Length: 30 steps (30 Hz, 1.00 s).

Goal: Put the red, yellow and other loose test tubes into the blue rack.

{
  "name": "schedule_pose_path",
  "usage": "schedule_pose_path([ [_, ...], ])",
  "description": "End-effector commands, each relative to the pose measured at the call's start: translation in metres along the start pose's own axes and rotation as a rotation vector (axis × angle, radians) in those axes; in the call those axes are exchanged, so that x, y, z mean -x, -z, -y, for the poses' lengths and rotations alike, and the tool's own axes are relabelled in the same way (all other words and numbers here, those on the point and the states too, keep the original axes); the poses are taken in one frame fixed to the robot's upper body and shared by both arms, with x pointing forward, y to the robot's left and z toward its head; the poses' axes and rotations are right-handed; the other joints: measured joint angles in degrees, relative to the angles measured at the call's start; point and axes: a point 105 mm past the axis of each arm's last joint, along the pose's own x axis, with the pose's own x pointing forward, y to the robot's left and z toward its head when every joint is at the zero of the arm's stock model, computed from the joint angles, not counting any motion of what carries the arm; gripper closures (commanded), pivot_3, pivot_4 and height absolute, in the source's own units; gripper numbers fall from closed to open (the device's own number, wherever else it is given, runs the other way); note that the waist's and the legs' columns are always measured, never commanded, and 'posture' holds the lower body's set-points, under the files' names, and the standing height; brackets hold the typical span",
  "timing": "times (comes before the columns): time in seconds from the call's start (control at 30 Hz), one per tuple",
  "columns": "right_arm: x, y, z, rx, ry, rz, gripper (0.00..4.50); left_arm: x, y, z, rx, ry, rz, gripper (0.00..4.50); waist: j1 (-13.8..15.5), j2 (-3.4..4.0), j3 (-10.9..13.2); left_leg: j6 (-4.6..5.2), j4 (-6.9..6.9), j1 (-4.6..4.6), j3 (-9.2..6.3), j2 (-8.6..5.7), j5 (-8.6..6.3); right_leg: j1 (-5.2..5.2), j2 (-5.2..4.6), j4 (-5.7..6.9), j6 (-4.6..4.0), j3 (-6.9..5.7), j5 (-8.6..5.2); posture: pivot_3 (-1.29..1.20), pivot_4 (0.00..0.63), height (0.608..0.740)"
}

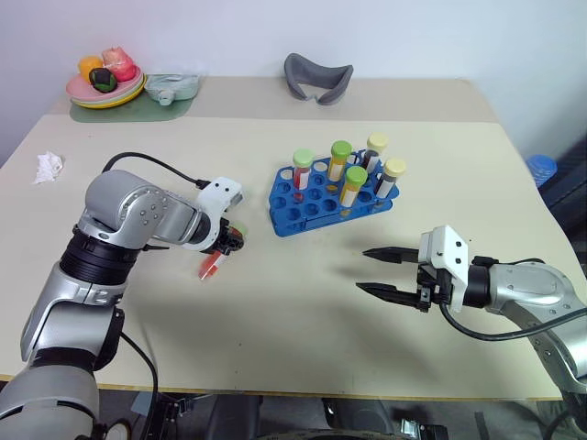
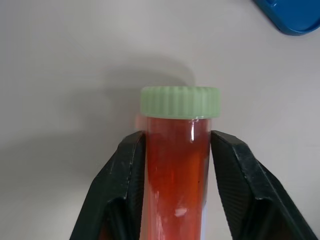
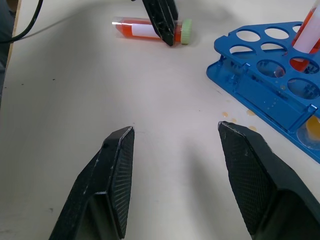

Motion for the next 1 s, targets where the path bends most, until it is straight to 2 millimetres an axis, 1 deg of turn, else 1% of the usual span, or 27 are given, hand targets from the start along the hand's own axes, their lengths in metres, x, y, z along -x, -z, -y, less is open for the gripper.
schedule_pose_path([
  [0.03,0.003,-0.008,0.003,0.042,0.005,0.018,1.79,0.004,0.003,-0.005,0.018,-0.011,0.004,2.2,-0.07,0.0,0.0,0.0,0.0,0.01,0.0,0.0,0.0,0.0,0.0,0.0,0.0,0.0,0.0,0.0,0.15,0.74],
  [0.13,0.0,-0.008,0.006,0.048,-0.007,0.021,1.79,0.005,0.006,-0.006,0.024,-0.007,0.009,2.2,-0.11,0.0,0.0,0.0,0.0,0.02,0.0,0.0,0.0,0.0,0.0,0.01,0.0,0.01,0.0,0.0,0.15,0.74],
  [0.23,-0.004,-0.008,0.009,0.055,-0.024,0.026,1.79,0.005,0.009,-0.007,0.036,-0.015,0.018,3.03,-0.09,0.0,0.0,0.0,0.01,0.04,0.01,0.0,0.0,0.0,0.0,0.02,0.0,0.02,0.0,0.0,0.15,0.74],
  [0.27,-0.004,-0.008,0.01,0.057,-0.028,0.028,1.79,0.006,0.009,-0.008,0.044,-0.019,0.024,3.49,-0.03,0.0,-0.01,0.0,0.0,0.04,0.0,0.01,0.0,0.0,0.01,0.03,0.0,0.01,0.0,0.0,0.15,0.74],
  [0.3,-0.005,-0.009,0.011,0.057,-0.03,0.03,1.79,0.007,0.01,-0.009,0.047,-0.022,0.028,3.72,-0.03,0.0,0.0,0.0,0.0,0.04,-0.01,0.01,0.0,0.01,0.0,0.03,0.0,0.0,0.0,0.0,0.15,0.74],
  [0.43,-0.005,-0.008,0.012,0.061,-0.036,0.032,1.79,0.01,0.012,-0.013,0.072,-0.038,0.051,3.72,-0.06,0.0,-0.01,0.0,0.02,0.01,0.0,0.0,0.0,0.0,-0.02,0.02,0.0,0.01,0.0,0.0,0.15,0.74],
  [0.5,-0.004,-0.009,0.013,0.062,-0.037,0.033,1.79,0.015,0.005,-0.01,0.071,-0.036,0.104,3.72,-0.09,0.0,-0.01,0.0,0.02,0.03,0.0,0.01,0.0,-0.01,-0.01,0.04,0.0,0.01,0.0,0.0,0.15,0.74],
  [0.57,-0.004,-0.009,0.013,0.061,-0.038,0.035,1.79,0.026,-0.012,-0.002,0.068,0.002,0.226,3.72,0.03,0.0,0.0,0.0,0.02,0.02,0.0,0.0,0.0,0.0,-0.01,0.05,0.0,0.01,0.0,0.0,0.15,0.74],
  [0.63,-0.004,-0.01,0.015,0.058,-0.033,0.038,1.79,0.048,-0.043,0.005,0.049,0.011,0.52,3.72,0.09,0.0,0.0,-0.02,0.07,-0.06,-0.01,0.0,0.01,-0.03,-0.02,0.05,0.0,-0.01,0.0,0.0,0.15,0.74],
  [0.7,-0.005,-0.011,0.016,0.055,-0.023,0.044,1.79,0.068,-0.06,0.012,-0.001,0.014,0.746,3.72,0.05,0.0,-0.01,-0.1,0.14,-0.18,0.0,0.01,0.05,-0.12,-0.06,0.03,0.0,-0.01,0.01,0.0,0.15,0.74],
  [0.73,-0.005,-0.012,0.017,0.054,-0.019,0.047,1.79,0.075,-0.066,0.015,-0.025,0.019,0.831,3.72,0.09,0.0,-0.01,-0.23,0.17,-0.24,0.01,0.02,0.13,-0.17,-0.06,0.03,0.0,-0.03,0.01,0.0,0.15,0.74],
  [0.8,-0.006,-0.014,0.018,0.05,0.0,0.057,1.79,0.083,-0.074,0.022,-0.062,0.054,0.926,3.72,0.13,0.01,-0.01,-0.27,0.18,-0.25,0.02,0.02,0.15,-0.17,-0.05,0.05,0.0,-0.04,0.01,0.0,0.15,0.74],
  [0.87,-0.006,-0.016,0.021,0.041,0.034,0.067,1.79,0.09,-0.082,0.031,-0.03,0.178,1.019,3.72,0.19,0.02,-0.02,-0.14,0.21,-0.23,0.02,0.01,0.08,-0.13,-0.05,0.05,0.0,-0.05,0.01,0.0,0.15,0.74],
  [0.97,-0.006,-0.015,0.025,0.03,0.091,0.059,1.79,0.1,-0.097,0.028,-0.021,0.227,1.177,3.72,0.2,0.02,-0.02,-0.05,0.4,-0.32,0.03,0.0,0.03,-0.1,-0.06,0.05,0.01,-0.08,0.02,0.0,0.15,0.74],
  [1.0,-0.006,-0.014,0.026,0.008,0.119,0.061,1.79,0.097,-0.101,0.027,-0.047,0.228,1.204,3.72,0.11,0.02,-0.02,-0.05,0.42,-0.33,0.03,0.0,0.03,-0.09,-0.06,0.05,0.01,-0.1,0.02,0.0,0.15,0.74],
])
